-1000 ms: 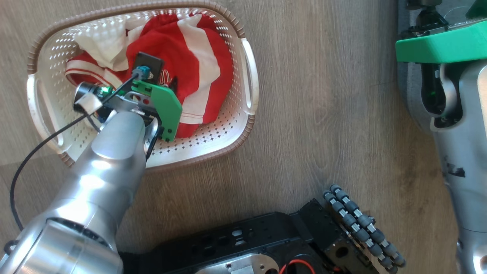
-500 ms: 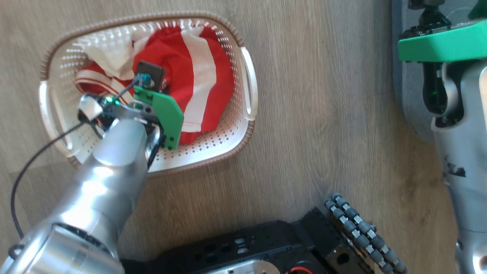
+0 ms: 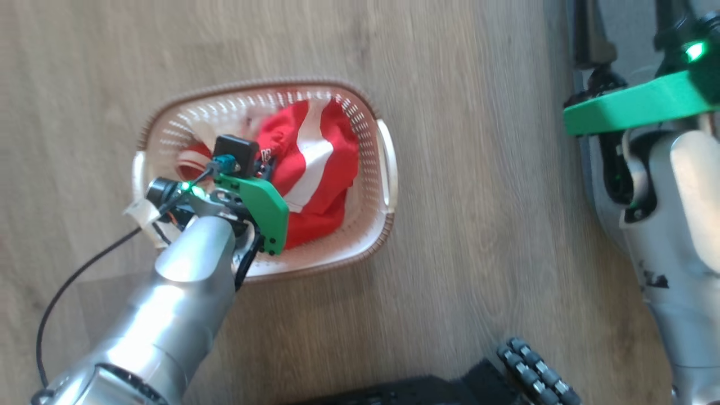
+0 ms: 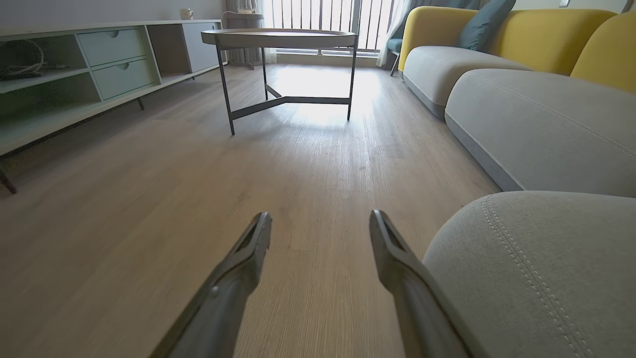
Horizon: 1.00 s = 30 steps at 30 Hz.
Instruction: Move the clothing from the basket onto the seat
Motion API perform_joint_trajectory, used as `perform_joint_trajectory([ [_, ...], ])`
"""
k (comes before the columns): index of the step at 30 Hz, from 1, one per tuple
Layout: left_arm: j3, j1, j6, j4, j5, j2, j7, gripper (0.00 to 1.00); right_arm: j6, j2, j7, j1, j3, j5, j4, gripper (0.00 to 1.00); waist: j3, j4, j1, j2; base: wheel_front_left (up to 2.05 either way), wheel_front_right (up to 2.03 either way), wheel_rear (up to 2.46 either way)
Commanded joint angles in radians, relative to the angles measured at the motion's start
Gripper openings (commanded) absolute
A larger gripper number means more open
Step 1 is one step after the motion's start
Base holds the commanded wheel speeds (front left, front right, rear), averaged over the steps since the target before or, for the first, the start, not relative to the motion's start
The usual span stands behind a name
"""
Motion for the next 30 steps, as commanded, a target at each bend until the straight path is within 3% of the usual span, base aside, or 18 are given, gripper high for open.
perform_joint_trajectory([
  [1, 0.009, 0.033, 0.001, -0.027, -0.017, 0.016, -0.017, 0.0, 0.007, -0.001, -0.005, 0.038, 0.015, 0.008, -0.019, 1.0, -0.068, 0.038, 0.0001, -0.0001, 0.0, 0.0, 0.0],
  [14, 0.085, 0.129, 0.014, -0.204, -0.024, 0.016, -0.024, 0.0, 0.007, 0.024, -0.005, 0.144, 0.025, 0.025, 0.078, 1.0, -0.303, 0.1, 0.0001, -0.0001, 0.0, 0.0, 0.0],
  [30, 0.302, 0.26, -0.016, -0.528, 0.151, 0.018, -0.024, 0.0, 0.007, 0.06, -0.005, 0.294, 0.019, 0.035, 0.179, 1.0, -0.531, 0.158, 0.0001, -0.0001, 0.0, 0.0, 0.0],
])
